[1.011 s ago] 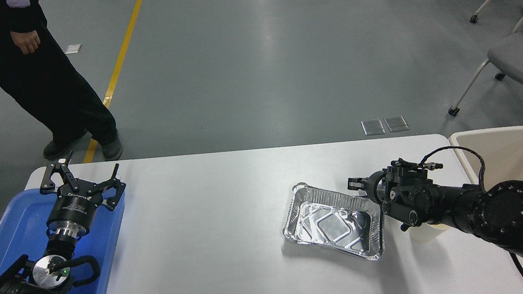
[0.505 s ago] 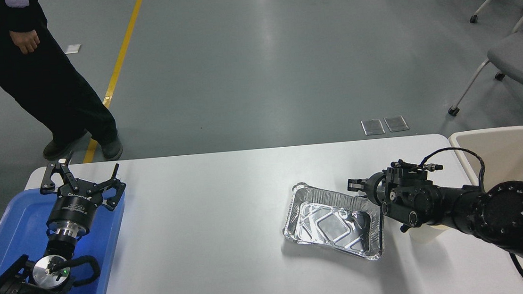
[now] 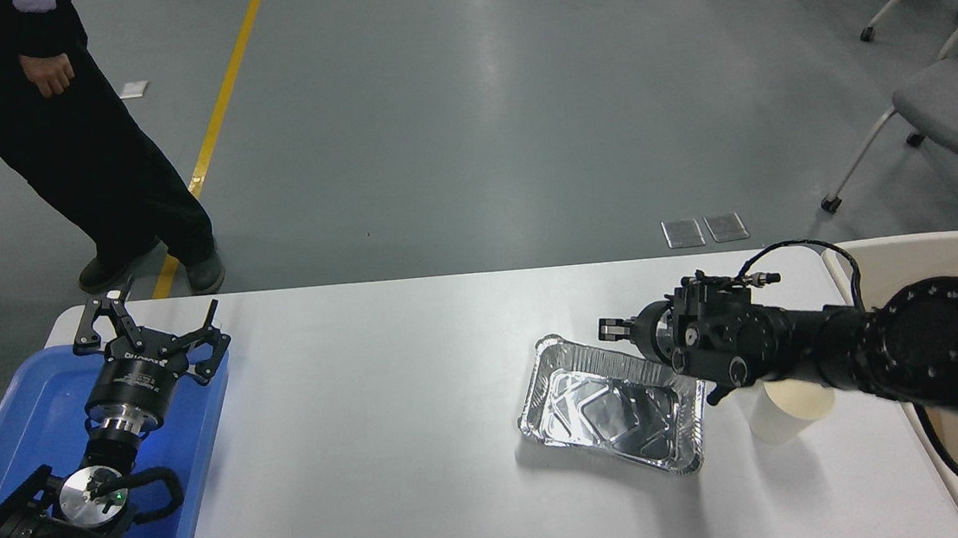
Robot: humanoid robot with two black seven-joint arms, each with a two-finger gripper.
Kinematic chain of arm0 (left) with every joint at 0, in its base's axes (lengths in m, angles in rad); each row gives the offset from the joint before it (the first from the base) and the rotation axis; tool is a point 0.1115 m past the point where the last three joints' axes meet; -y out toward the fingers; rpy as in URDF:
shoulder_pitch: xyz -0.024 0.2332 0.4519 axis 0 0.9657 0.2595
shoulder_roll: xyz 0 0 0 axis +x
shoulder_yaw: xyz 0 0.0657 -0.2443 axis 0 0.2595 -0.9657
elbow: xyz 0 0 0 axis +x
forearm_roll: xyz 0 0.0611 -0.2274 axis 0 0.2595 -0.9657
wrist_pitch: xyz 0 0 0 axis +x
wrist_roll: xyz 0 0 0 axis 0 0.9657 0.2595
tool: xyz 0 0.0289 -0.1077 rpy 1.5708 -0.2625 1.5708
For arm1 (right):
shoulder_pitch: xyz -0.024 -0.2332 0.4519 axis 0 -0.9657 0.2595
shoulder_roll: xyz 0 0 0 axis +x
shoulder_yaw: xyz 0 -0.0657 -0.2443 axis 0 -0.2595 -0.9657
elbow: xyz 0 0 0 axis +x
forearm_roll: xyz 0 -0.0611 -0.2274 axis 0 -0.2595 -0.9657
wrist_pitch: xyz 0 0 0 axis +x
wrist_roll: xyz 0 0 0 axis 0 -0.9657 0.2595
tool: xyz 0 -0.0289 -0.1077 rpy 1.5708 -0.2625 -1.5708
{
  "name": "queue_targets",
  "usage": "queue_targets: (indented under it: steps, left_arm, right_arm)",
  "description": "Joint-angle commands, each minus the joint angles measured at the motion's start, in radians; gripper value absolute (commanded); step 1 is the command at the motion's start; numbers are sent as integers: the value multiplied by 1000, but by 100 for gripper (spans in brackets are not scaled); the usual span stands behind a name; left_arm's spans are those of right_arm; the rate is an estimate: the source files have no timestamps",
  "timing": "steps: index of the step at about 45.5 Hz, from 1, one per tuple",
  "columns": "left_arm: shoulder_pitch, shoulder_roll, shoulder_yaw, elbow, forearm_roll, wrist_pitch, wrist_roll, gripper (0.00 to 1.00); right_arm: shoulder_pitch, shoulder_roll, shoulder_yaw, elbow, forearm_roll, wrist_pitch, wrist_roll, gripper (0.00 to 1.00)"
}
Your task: Pick up paper cup place in dustbin
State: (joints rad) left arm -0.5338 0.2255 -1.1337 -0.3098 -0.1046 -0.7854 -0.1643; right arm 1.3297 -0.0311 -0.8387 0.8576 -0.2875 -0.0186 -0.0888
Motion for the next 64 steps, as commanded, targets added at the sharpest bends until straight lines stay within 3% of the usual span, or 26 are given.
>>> queue_targets:
  steps: [1,2,9,10,19,28,37,44,64]
  left_arm:
    - [0,0,0,0,0,0,0,99]
    - [0,0,0,0,0,0,2,99]
    - [0,0,0,0,0,0,0,99]
    - [0,0,0,0,0,0,2,99]
    - [2,0,0,0,0,0,0,99]
    - [2,0,0,0,0,0,0,99]
    - [3,0,-3,1,0,0,-1,99]
    - [3,0,-1,1,0,0,-1,99]
    - [3,0,-1,1,0,0,-1,99]
  right_arm:
    - [215,-113,-76,286,53,3,3,0]
    - [238,-130,-83,316,53,3,3,4]
    - [374,-179,-94,386,54,-1,4,97]
    - [388,-179,-94,388,54,3,4,100]
    - [561,-182,-181,500,76,158,3,100]
    - [759,-185,-186,551,88,485,3,100]
    - [884,-193,-201,552,243,796,-2,100]
    - [1002,-271,-230,569,280,804,-3,100]
    - [1105,-286,-361,655,277,804,-8,100]
